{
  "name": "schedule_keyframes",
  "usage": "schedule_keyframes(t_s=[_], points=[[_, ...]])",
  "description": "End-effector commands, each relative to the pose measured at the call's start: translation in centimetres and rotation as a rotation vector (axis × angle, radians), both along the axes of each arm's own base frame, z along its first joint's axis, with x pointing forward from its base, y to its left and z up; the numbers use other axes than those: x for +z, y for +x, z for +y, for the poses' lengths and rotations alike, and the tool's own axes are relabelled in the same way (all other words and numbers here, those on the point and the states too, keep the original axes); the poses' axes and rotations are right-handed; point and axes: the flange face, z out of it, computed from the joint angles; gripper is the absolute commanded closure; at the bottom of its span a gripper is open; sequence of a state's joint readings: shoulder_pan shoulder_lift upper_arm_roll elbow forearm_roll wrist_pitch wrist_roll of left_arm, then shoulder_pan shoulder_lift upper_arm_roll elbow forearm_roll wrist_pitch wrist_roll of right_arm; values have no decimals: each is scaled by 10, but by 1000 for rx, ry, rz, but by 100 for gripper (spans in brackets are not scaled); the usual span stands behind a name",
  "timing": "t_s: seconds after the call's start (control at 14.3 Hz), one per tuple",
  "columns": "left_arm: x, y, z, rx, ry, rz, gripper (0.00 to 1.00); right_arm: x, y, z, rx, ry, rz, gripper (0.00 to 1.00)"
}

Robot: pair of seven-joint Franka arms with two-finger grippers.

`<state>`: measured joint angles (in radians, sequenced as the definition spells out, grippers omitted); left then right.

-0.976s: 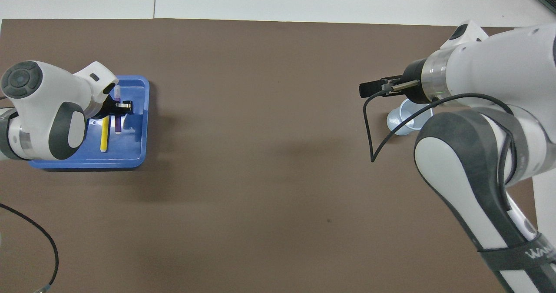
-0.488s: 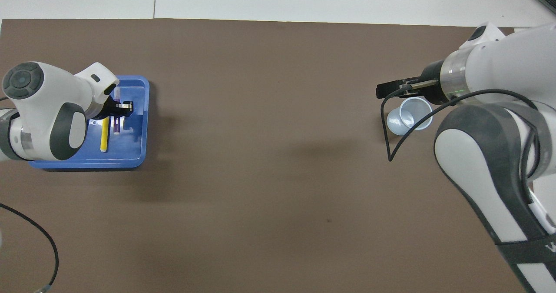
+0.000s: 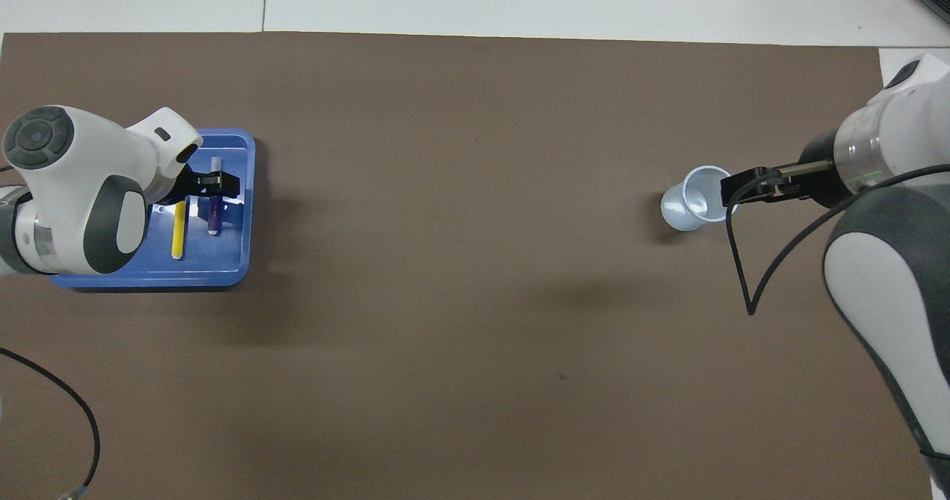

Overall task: Right arm passes pens to left for tray arrangement
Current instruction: 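Release the purple pen in the tray while the right gripper moves past the cup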

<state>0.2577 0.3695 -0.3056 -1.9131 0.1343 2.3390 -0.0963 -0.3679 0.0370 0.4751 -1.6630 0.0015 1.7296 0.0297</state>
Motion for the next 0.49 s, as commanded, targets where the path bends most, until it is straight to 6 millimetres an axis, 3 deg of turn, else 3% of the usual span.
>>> schedule_keyframes(t_s=[0.0,0.28,0.42], points=[[26,-2,6,-12,29,-16,2,26,-2,-10,12,-60,-7,0],[71,-4,1,-15,49,-82,1,47,-6,-26,-18,-76,-43,0],[106,-9,-8,-27,67,-79,1,57,-9,-26,-28,-75,-71,0]])
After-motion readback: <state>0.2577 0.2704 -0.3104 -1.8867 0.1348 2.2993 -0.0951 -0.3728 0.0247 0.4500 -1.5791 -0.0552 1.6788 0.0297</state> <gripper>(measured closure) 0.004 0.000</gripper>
